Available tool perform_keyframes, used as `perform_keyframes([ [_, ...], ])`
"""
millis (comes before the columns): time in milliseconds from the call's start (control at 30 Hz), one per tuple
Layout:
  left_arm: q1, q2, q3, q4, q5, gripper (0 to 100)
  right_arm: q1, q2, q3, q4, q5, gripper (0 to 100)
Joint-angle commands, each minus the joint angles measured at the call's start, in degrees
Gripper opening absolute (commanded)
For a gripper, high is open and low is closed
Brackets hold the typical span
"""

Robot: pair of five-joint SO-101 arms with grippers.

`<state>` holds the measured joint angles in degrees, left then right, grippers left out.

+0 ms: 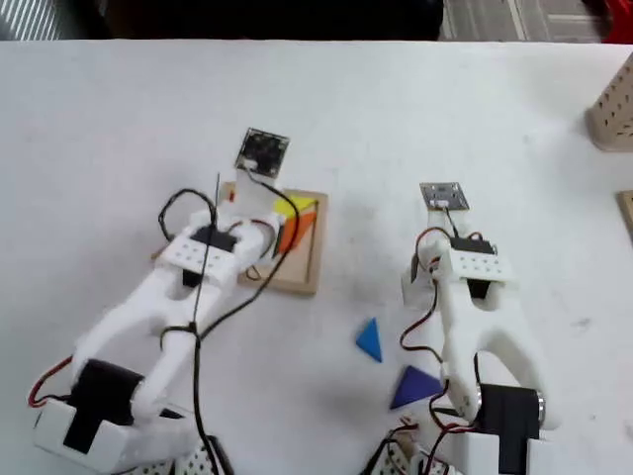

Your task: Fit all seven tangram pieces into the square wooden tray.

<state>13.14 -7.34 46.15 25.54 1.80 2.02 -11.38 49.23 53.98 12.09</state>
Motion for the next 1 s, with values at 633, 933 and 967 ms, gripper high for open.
perform_keyframes([
  [633,-0.6,-2.4,-0.4,-1.4,-0.4,2,-0.7,-2.3,-0.3,-0.4,0.8,2.5],
  [933,-0.6,0.7,-0.4,-3.9,-0.4,2,-1.5,-2.3,-0.3,-0.4,0.8,2.5],
  [967,-0.6,2.4,-1.9,-2.5,-0.4,2,-1.5,-2.3,-0.3,-0.4,0.8,2.5],
])
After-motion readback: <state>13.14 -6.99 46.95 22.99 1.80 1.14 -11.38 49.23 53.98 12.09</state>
